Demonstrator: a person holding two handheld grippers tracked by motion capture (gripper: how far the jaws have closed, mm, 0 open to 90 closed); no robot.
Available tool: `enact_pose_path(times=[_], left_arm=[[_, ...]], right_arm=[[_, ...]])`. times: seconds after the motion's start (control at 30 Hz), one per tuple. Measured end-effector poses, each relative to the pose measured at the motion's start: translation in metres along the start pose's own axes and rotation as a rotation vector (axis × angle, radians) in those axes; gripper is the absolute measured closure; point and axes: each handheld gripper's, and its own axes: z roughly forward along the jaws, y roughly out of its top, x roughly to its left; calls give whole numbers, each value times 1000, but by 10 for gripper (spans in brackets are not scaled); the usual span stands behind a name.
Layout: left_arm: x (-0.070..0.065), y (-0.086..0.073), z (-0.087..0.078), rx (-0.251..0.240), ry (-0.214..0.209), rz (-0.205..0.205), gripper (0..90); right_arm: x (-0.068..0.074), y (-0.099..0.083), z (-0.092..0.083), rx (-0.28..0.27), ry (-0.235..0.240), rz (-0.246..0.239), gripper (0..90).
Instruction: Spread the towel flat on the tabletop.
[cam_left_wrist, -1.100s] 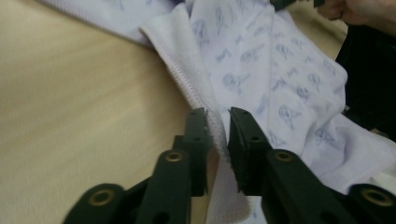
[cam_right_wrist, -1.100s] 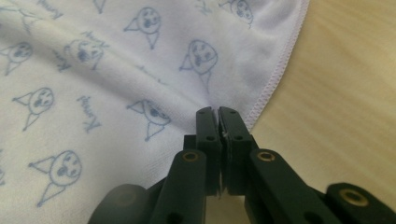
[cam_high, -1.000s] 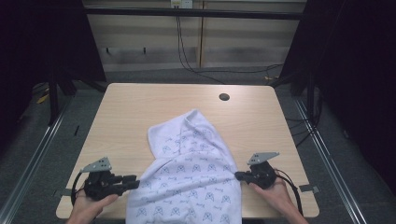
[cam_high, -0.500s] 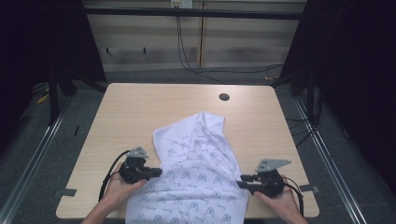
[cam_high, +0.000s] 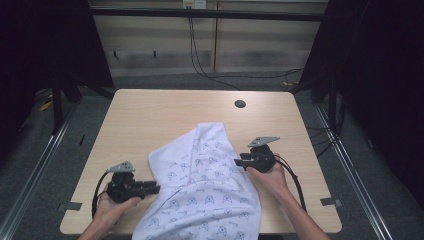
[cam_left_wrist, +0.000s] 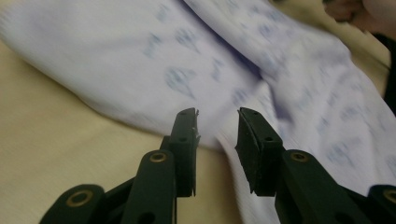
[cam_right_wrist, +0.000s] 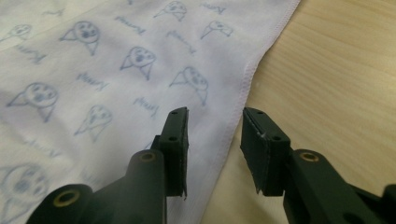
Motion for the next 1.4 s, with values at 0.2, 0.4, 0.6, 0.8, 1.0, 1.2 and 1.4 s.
enact_pose_path(times=[0.2, 0.4, 0.6, 0.8, 1.0, 1.2, 1.4], left_arm=[[18, 19, 25, 6, 158, -15, 511], [18, 20, 37, 48, 227, 75, 566], [19, 30, 42, 107, 350, 212, 890], [56, 50, 50, 57, 369, 138, 899], [71, 80, 52, -108, 309, 47, 900], [71, 100, 33, -218, 307, -3, 883], [64, 87, 21, -165, 286, 11, 757]], right_arm=[[-5, 6, 17, 12, -20, 7, 604], [-2, 4, 22, 7, -12, -20, 651], [-1, 4, 21, 17, 10, -17, 870], [-19, -4, 2, 12, -22, 30, 887], [-28, -14, -11, 38, -39, 36, 889], [-31, -14, -26, -15, -98, 64, 804], [-24, -19, -42, -45, -89, 69, 599]])
